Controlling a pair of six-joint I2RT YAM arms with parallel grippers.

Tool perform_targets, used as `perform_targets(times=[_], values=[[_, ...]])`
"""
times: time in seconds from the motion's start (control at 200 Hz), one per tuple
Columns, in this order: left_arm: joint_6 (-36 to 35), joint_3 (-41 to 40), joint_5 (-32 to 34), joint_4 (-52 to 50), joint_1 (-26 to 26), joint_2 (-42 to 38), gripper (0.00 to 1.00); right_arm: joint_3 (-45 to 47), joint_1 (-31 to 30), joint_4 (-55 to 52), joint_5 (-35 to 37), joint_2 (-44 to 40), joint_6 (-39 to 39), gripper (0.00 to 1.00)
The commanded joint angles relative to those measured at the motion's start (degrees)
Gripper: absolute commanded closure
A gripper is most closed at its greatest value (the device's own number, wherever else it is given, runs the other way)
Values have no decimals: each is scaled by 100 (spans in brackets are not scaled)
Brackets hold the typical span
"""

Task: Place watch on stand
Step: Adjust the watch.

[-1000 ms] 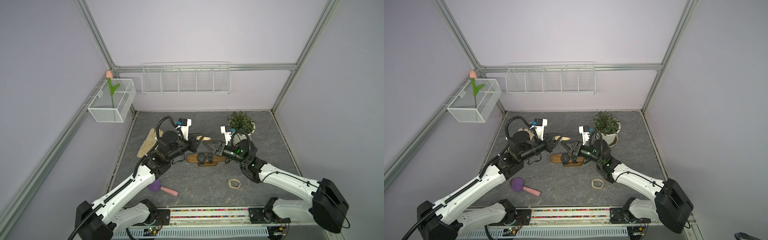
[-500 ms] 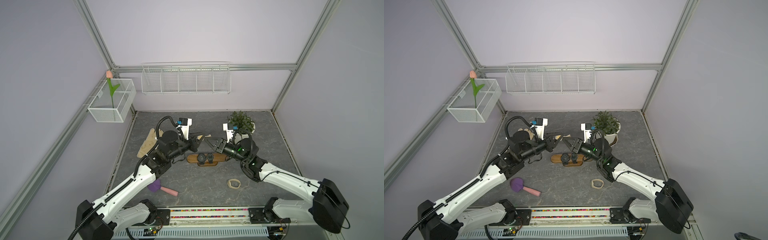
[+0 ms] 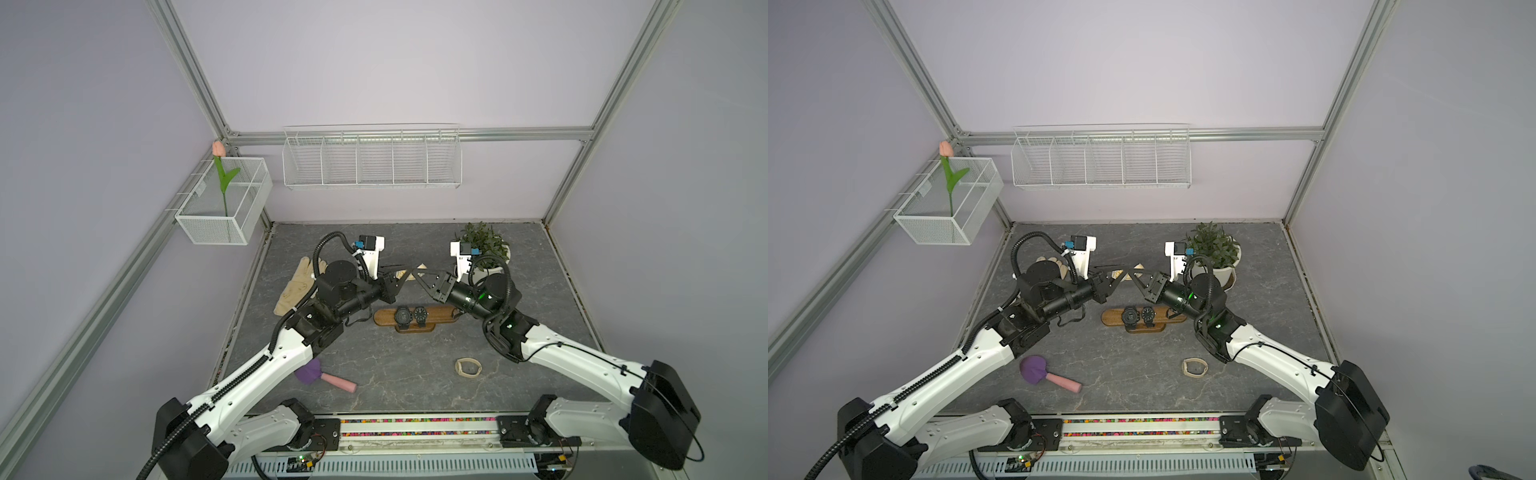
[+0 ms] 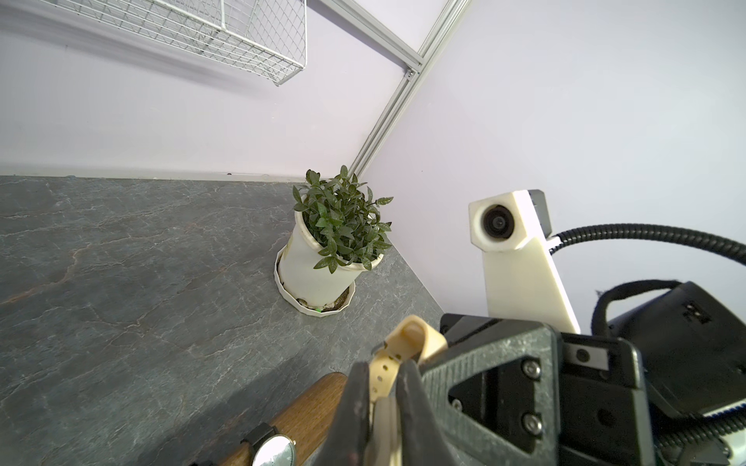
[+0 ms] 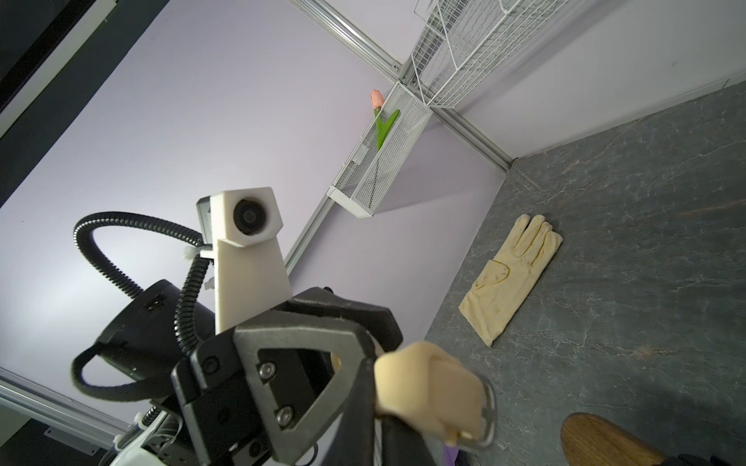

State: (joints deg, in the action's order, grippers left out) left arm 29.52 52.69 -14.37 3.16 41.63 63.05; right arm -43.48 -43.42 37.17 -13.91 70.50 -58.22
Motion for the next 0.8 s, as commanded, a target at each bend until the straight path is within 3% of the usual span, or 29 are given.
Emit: perform_targets(times=[0.0,0.085,0.205,0.38,0.545,0.715,0.795], values=[[63,-28,-106,72,12,-9,87,-160,60,-67,50,-166,38,93],[34,-44,-5,-37,12,-114,54,-130,205,-195,-88,-306,2,93],[-86,-156,200,-103,12,-361,39,-34,601,-499,-519,-601,-163,93],[-191,-279,485,-209,12,-616,34,59,1192,-1161,-1380,-994,-265,93],[-312,-263,317,-254,12,-643,35,-160,1613,-2022,-2498,-1092,-167,93],[-500,-250,-524,-56,12,-540,30,-652,1825,-3558,-3450,-1049,412,93],[-543,-222,-1118,56,13,-449,26,-852,1866,-3730,-3839,-999,434,93]])
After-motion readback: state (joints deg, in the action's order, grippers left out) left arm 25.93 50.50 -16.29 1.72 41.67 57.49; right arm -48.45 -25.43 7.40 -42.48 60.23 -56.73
